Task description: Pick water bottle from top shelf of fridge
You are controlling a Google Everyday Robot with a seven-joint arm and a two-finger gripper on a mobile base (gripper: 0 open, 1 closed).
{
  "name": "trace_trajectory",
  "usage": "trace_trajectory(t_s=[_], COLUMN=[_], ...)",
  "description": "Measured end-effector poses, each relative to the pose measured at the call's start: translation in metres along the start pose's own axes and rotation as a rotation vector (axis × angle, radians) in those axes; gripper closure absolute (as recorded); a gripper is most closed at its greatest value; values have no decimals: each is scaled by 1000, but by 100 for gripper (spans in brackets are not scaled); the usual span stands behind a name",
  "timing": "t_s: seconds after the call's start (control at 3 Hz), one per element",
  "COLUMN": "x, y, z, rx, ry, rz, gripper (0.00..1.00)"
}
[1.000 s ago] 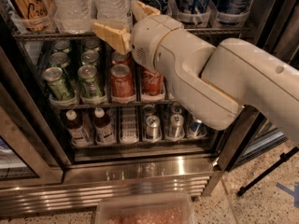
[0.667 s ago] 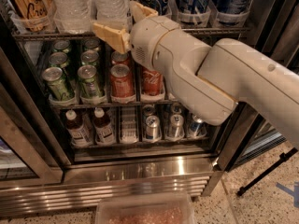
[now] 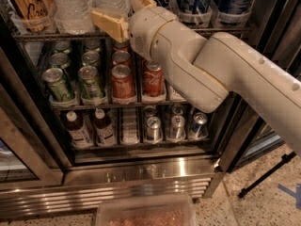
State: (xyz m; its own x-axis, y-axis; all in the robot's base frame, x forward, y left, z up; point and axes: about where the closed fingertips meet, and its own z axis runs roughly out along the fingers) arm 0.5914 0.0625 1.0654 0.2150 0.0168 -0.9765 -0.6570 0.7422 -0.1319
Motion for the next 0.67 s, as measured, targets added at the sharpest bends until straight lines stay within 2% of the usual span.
trace_trajectory(t_s=[0.67], x=[-9], y=[1], z=[19], rx=[-14], ry=[-40], rz=[-10], gripper=[26])
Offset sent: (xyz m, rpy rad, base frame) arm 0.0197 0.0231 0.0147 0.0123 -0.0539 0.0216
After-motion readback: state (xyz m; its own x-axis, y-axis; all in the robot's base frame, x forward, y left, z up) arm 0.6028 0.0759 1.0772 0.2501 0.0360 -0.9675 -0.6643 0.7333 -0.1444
